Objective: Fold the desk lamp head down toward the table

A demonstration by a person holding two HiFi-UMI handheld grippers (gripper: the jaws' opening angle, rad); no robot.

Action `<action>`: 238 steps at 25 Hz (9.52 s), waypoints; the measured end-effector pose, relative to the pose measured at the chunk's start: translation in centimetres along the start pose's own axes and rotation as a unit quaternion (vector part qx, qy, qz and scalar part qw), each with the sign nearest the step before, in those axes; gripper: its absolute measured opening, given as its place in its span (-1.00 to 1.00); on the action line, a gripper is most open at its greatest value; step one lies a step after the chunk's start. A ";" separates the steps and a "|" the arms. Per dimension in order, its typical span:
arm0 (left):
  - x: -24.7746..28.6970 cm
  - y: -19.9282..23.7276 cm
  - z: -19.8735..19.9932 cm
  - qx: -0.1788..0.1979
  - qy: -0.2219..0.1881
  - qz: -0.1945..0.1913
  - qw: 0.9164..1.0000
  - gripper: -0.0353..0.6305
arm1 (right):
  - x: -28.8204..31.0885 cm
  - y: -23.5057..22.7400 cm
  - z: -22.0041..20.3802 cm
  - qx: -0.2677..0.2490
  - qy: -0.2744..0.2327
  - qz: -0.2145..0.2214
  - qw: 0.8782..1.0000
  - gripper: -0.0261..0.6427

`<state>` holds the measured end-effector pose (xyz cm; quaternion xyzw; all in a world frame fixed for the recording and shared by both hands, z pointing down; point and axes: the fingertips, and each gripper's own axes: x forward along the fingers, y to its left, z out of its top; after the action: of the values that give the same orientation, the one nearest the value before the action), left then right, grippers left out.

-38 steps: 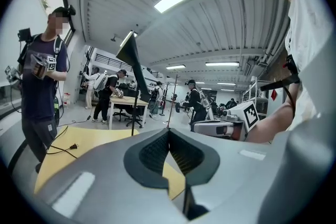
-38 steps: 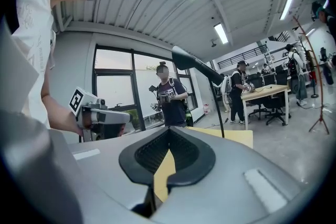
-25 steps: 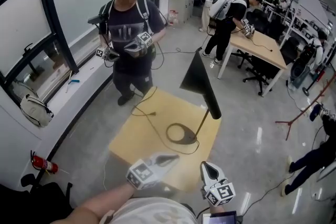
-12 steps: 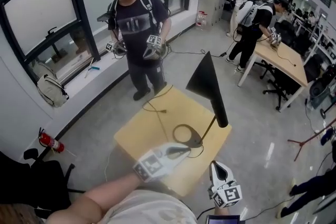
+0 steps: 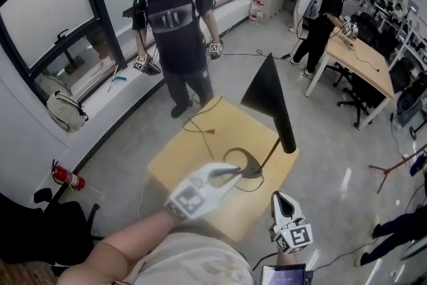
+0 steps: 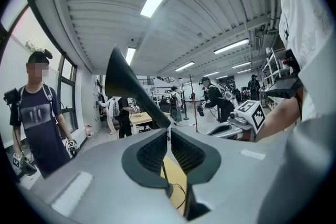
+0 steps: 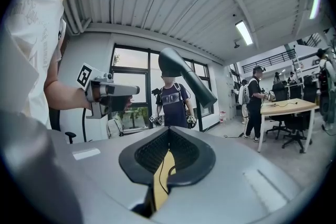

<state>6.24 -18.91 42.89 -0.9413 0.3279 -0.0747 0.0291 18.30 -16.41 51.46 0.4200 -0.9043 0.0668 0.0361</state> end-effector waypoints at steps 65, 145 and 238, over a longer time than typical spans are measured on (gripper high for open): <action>6.7 14.0 18.8 0.339 0.288 -0.311 0.840 -0.12 | -1.0 -0.2 -1.8 0.024 0.000 -0.086 0.996 -0.89; 4.8 23.2 7.8 -0.068 0.116 0.009 0.991 -0.37 | 0.9 1.7 -3.1 0.025 0.021 -0.069 0.997 -0.89; 8.3 18.4 -13.0 -0.368 0.089 -0.065 0.923 -0.14 | 3.3 1.4 -1.1 0.016 0.032 -0.076 0.996 -0.89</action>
<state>-0.73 -38.55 54.86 -0.8943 0.2720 -0.0342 -0.3536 15.06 -17.84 52.86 0.4853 -0.8672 0.0918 0.0636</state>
